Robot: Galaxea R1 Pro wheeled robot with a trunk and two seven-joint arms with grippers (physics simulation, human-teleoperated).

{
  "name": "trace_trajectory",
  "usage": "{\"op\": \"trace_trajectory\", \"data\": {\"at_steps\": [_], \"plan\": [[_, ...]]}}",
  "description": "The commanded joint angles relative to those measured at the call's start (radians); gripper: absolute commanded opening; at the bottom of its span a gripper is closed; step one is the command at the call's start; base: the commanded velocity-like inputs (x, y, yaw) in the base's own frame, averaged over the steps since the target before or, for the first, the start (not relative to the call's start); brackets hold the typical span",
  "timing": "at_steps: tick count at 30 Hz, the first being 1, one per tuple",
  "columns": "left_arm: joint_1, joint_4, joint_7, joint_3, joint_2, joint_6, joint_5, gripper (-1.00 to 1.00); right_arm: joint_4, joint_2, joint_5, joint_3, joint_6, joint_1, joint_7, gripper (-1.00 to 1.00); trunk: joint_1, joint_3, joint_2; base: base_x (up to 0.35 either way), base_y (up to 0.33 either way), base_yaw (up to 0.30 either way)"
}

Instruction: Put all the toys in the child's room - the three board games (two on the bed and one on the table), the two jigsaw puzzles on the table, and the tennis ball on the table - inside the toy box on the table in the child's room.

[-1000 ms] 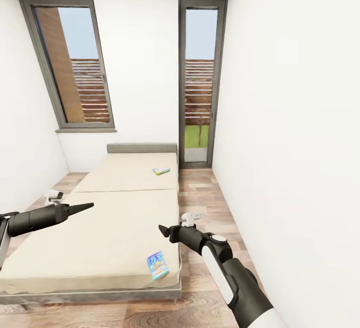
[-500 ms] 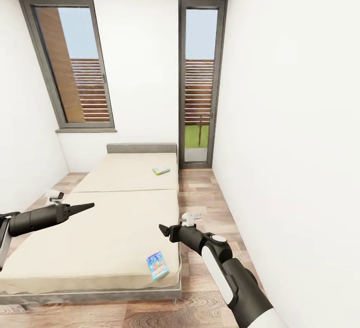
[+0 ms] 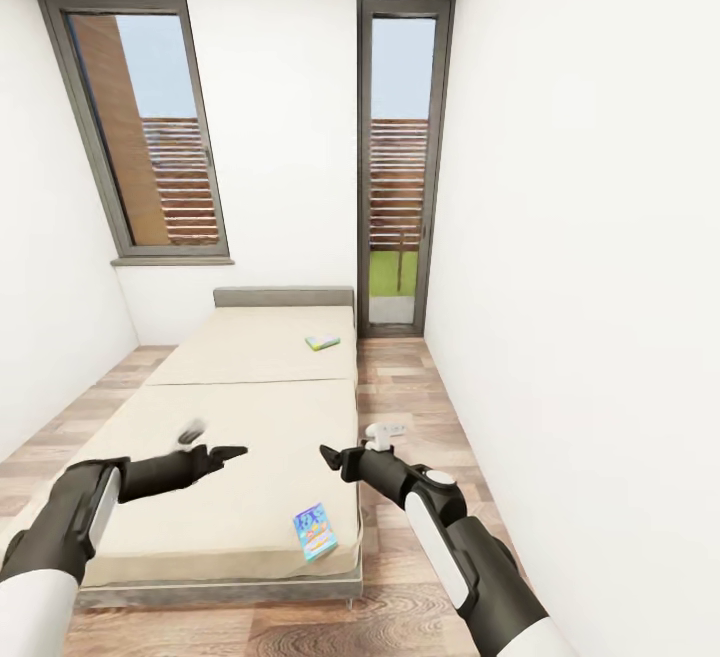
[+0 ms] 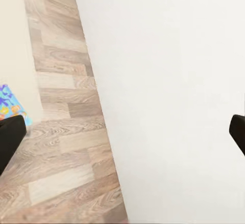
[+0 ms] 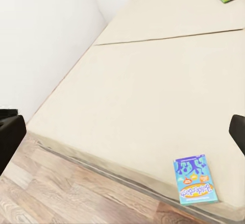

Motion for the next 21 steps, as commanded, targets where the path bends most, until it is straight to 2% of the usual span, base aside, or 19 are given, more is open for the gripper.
{"op": "trace_trajectory", "data": {"at_steps": [1,2,4,6,14,17,19,21], "plan": [[-0.002,0.030,0.079,0.001,-0.023,0.006,0.002,1.00,-0.003,-0.002,-0.005,-0.001,0.005,0.000,0.001,1.00,0.000,0.000,-0.001,0.000,0.000,0.000],[-0.002,0.049,0.148,0.001,-0.042,0.004,0.004,1.00,-0.006,-0.003,-0.005,-0.002,0.005,0.000,0.001,1.00,0.000,0.000,-0.001,0.000,0.000,0.000],[-0.003,0.069,0.225,0.001,-0.066,-0.001,0.004,1.00,-0.018,-0.005,-0.006,-0.004,0.007,0.000,0.002,1.00,0.000,0.000,-0.001,0.000,0.000,0.000],[-0.003,0.083,0.269,0.000,-0.080,-0.005,0.004,1.00,-0.034,-0.006,-0.007,-0.011,0.009,0.000,0.002,1.00,0.000,0.000,-0.001,0.000,0.000,0.000],[-0.003,0.165,0.323,0.002,-0.091,-0.026,0.001,1.00,-0.133,-0.012,-0.019,-0.040,0.048,0.003,0.003,1.00,0.000,0.000,-0.001,0.000,0.000,0.000],[-0.003,0.199,0.329,0.006,-0.093,-0.051,0.000,1.00,-0.174,-0.012,-0.061,-0.067,0.084,0.014,0.003,1.00,0.000,0.000,-0.001,0.000,0.000,0.000],[-0.003,0.208,0.331,0.007,-0.094,-0.061,0.000,1.00,-0.189,-0.013,-0.110,-0.094,0.113,0.018,0.003,1.00,0.000,0.000,-0.001,0.000,0.000,0.000],[-0.003,0.215,0.332,0.008,-0.095,-0.069,0.001,1.00,-0.203,-0.014,-0.186,-0.123,0.149,0.020,0.004,1.00,0.000,0.000,-0.001,0.000,0.000,0.000]]}}
